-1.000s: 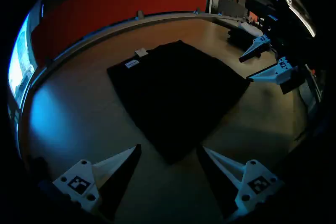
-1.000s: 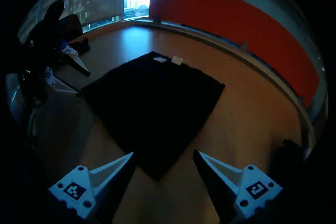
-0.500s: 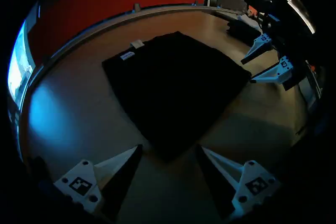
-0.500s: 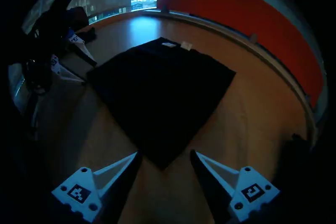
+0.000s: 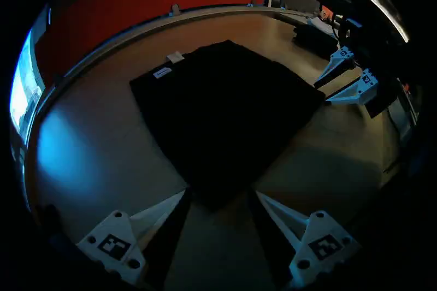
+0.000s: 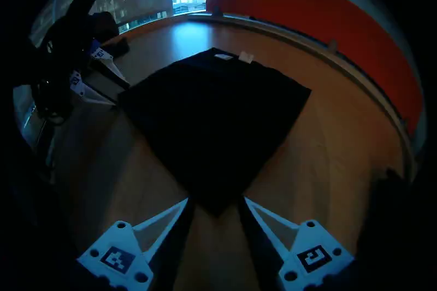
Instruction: Fold towel
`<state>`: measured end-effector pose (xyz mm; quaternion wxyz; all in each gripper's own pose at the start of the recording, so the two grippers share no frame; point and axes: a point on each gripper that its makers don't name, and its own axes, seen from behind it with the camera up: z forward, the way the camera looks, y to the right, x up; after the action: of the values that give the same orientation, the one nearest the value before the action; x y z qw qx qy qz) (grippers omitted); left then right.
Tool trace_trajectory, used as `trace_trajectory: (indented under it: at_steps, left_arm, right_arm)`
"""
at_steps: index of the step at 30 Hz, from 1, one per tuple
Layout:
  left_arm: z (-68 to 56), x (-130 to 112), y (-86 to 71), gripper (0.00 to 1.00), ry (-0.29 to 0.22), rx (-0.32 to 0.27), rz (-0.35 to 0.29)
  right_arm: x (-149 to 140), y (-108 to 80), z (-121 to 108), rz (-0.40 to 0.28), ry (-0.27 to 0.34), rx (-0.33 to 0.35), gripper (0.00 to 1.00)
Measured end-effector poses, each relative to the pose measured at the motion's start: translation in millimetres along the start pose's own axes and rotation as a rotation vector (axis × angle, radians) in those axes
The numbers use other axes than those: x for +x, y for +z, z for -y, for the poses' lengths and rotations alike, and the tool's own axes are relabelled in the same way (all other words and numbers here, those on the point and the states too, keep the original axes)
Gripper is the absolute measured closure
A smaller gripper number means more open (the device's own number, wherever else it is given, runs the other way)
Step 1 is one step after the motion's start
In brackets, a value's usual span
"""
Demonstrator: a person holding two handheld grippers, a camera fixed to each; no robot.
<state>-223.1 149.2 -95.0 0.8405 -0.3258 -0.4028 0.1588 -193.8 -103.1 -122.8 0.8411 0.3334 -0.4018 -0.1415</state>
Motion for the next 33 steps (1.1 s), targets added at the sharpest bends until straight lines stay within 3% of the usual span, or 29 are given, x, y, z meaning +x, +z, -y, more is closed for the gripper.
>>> trace_trajectory:
  at_steps: [13, 15, 23, 33]
  left_arm:
    - [-3.7, 1, 0.0, 0.36, 0.006, -0.005, 0.005]
    - [-4.8, 1, 0.5, 0.50, 0.008, -0.007, 0.007]
    - [-6.3, 4, 2.6, 0.85, 0.009, 0.002, 0.012]
    - [-6.6, 16, -2.1, 0.90, -0.018, 0.012, -0.001]
  right_arm:
    - [0, 2.1, 2, 0.002, -0.025, 0.018, 0.67]
    - [0, 3.0, 3, 0.003, -0.027, 0.020, 0.74]
    - [0, 0.6, -1, 0.006, -0.029, 0.004, 0.85]
    - [15, -11.4, -5, -0.038, 0.015, -0.015, 0.87]
